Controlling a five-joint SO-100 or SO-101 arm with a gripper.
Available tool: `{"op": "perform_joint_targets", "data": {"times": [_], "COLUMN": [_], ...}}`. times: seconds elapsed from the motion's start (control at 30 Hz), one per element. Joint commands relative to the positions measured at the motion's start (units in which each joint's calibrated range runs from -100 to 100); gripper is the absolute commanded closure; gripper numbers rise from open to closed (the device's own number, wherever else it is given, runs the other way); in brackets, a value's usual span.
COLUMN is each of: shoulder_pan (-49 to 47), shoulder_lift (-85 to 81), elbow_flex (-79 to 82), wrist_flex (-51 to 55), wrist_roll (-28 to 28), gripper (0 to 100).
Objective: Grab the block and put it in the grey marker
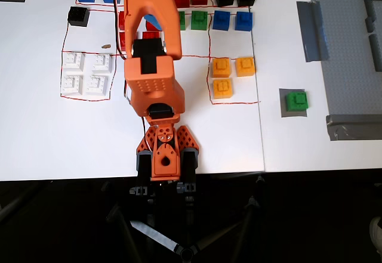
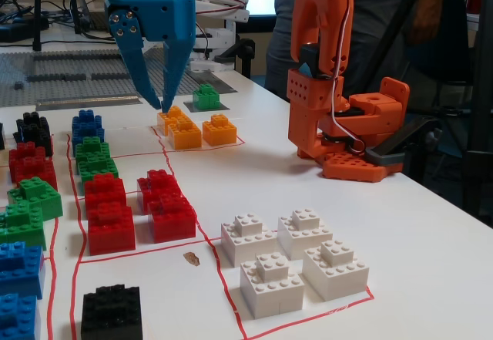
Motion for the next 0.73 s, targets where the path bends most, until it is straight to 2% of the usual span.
{"op": "perform_joint_targets", "data": {"times": [0.0, 0.7], "shoulder_pan": [0.1, -1.5], "shoulder_lift": [-6.6, -6.3], "elbow_flex": [-4.8, -4.7], "wrist_flex": [0.9, 0.9], "wrist_roll": [-0.7, -0.7], "gripper": [100, 100]}}
